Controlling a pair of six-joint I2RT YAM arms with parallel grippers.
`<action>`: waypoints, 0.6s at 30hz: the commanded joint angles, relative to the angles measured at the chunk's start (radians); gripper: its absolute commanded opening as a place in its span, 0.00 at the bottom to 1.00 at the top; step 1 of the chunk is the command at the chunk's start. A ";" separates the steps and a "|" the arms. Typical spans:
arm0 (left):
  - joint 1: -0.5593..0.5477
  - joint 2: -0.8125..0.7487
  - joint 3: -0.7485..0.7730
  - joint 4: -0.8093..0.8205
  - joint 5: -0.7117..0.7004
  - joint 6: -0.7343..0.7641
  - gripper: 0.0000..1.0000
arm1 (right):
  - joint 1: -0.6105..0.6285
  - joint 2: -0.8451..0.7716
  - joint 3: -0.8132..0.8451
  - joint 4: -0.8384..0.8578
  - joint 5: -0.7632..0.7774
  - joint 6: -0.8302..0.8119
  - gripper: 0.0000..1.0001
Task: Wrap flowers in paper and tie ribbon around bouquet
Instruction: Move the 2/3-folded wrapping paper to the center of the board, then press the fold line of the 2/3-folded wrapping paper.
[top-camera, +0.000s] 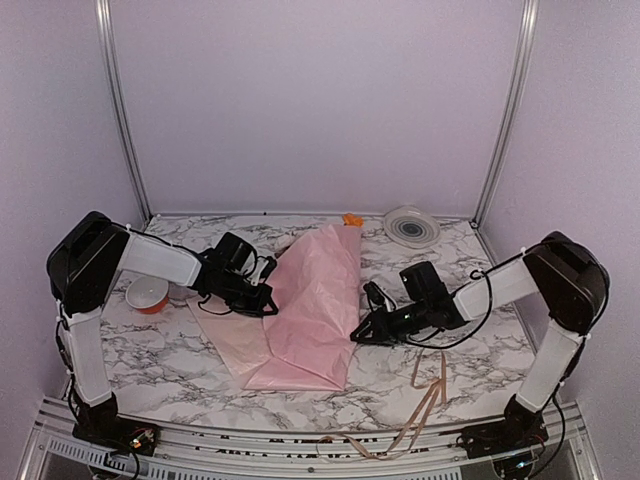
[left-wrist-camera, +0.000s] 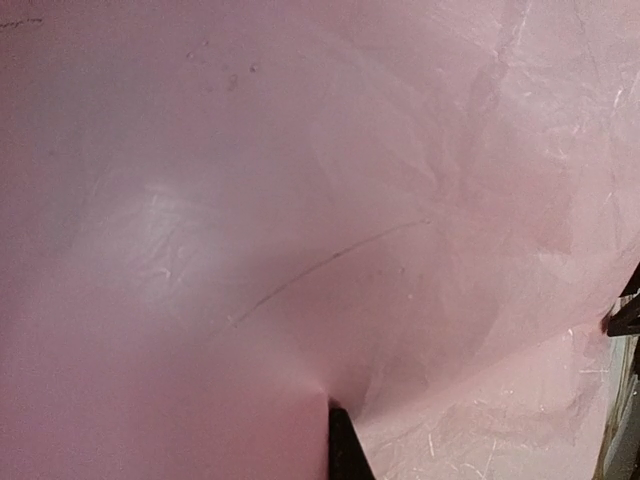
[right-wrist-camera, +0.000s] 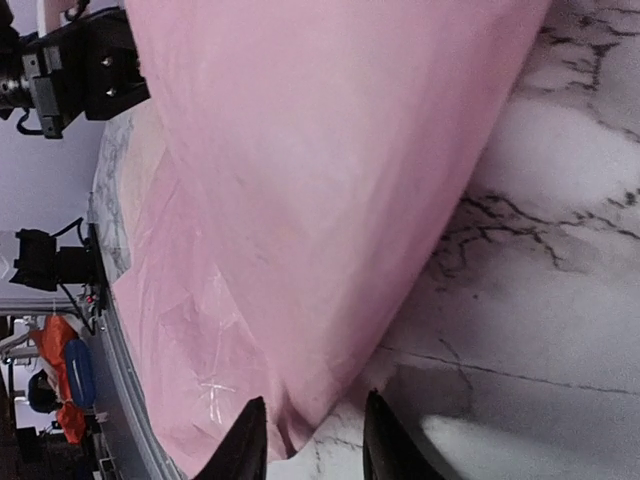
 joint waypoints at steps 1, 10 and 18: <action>0.007 0.000 -0.033 -0.040 0.011 -0.003 0.00 | -0.015 -0.105 0.097 -0.225 0.107 -0.162 0.35; 0.008 0.014 -0.012 -0.036 -0.020 -0.008 0.00 | 0.227 -0.084 0.300 -0.403 0.125 -0.391 0.27; 0.035 -0.017 -0.013 -0.038 -0.059 -0.011 0.00 | 0.291 0.065 0.281 -0.424 0.096 -0.427 0.14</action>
